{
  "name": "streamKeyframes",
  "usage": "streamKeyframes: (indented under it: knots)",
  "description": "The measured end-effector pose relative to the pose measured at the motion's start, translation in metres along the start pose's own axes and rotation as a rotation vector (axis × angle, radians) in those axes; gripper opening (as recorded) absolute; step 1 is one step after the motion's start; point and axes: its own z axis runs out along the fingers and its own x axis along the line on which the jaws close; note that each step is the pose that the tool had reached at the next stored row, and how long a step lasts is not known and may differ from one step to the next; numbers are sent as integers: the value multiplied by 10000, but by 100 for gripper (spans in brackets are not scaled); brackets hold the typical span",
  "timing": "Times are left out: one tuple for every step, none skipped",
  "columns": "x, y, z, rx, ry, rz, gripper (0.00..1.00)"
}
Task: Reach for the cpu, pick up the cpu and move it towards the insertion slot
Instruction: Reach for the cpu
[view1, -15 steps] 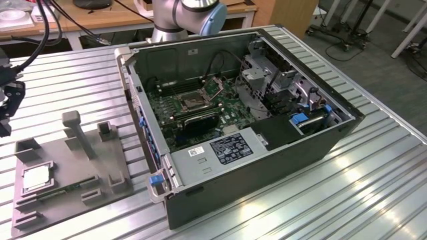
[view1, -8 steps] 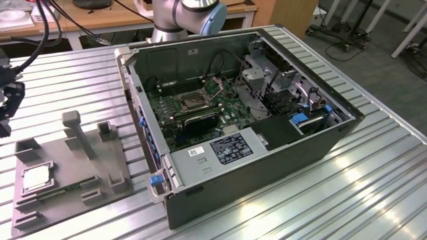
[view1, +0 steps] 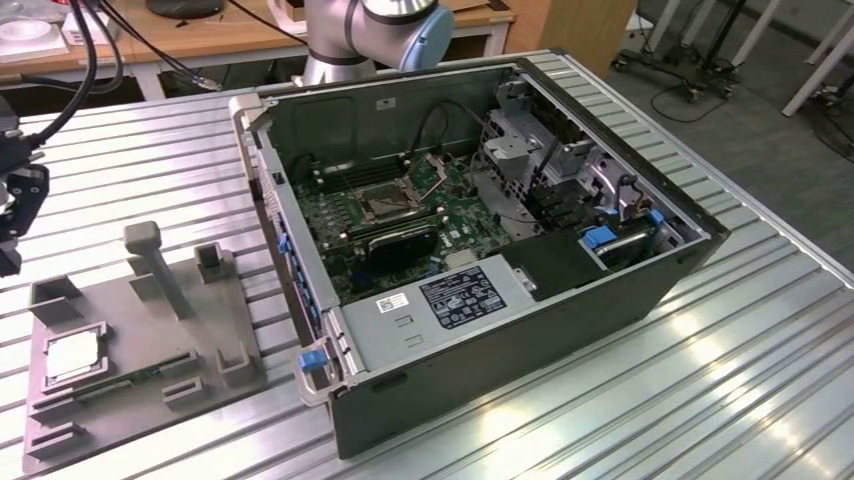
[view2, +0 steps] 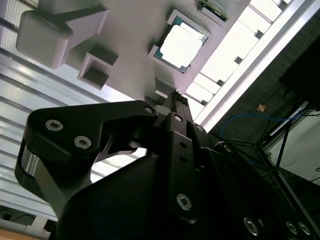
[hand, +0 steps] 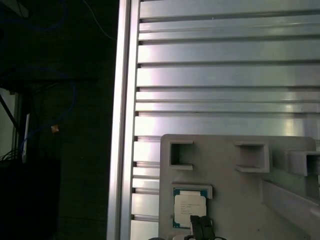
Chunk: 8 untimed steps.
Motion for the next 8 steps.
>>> streamKeyframes:
  knots:
    - [0, -1, 1, 1, 0, 0, 11]
    - [0, -2, 2, 0, 0, -1, 11]
    - [0, -3, 4, 1, 1, -1, 11]
    - [1, -4, 6, 1, 0, -1, 11]
    - [1, -5, 9, 1, 1, -1, 11]
    - [2, -7, 11, 1, 2, -1, 11]
    - [2, -8, 15, 1, 0, -1, 11]
    - [2, -10, 19, 1, 1, -2, 11]
